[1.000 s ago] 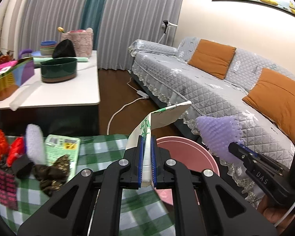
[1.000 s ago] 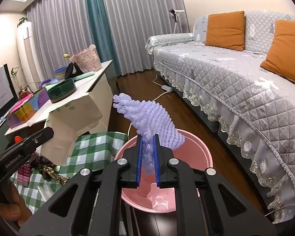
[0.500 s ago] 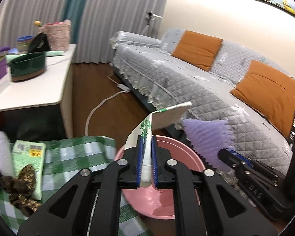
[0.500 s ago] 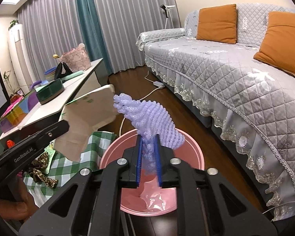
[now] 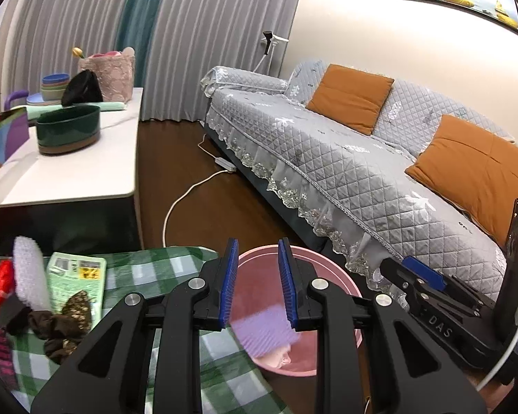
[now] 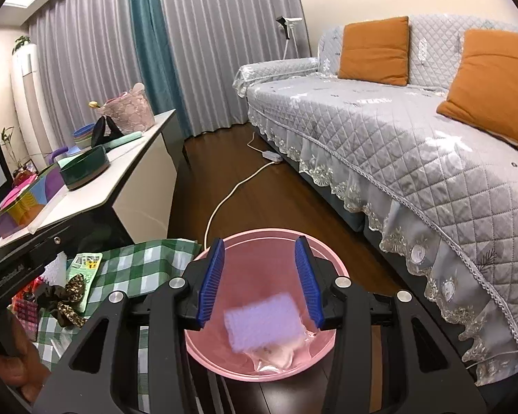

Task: Collect trash
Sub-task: 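Open the right gripper and left gripper to drop both items into the bin, then grasp the clear plastic straws with the right gripper while the left grasps the pink-printed packet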

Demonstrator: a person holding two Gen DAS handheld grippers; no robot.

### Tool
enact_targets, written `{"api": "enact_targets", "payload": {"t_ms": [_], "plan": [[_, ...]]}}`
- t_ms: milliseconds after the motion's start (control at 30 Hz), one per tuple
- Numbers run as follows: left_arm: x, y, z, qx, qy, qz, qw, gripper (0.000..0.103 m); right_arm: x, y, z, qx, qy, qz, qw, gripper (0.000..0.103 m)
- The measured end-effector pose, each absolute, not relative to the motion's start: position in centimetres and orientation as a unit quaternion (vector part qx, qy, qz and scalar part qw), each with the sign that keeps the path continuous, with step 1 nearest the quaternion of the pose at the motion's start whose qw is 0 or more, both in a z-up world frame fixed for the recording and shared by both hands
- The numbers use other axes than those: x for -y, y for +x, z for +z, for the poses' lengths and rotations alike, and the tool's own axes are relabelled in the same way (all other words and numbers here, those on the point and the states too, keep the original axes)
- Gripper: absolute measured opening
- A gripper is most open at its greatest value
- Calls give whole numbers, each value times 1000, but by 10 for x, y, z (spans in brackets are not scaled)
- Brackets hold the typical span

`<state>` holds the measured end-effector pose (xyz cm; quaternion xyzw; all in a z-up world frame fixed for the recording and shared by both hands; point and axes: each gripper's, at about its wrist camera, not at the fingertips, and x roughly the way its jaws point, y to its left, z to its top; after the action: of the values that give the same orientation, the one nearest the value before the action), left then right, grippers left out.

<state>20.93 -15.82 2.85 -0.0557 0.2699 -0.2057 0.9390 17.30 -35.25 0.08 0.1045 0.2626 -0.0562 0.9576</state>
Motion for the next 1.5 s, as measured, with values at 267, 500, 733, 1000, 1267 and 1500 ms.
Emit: {"api": "enact_targets", "payload": {"t_ms": [267,500,733,1000,1267,1500], "plan": [[126,179,48,-253,-53,-189,947,24,330,158,17,-240,87,-34,966,58],[89,149,60,-240,-48,-170,954,24,300,144,27,-227,62,-4,972,63],[52,127,66,-234,-46,-147,960,24,263,136,34,-220,30,33,974,63],[1,103,67,-229,-49,-112,966,24,232,126,34,-219,13,75,973,63],[-52,86,45,-237,-68,-48,968,24,201,120,20,-236,-7,121,964,62],[-87,85,24,-254,-79,-1,964,24,169,127,-3,-264,-23,164,950,62]]}}
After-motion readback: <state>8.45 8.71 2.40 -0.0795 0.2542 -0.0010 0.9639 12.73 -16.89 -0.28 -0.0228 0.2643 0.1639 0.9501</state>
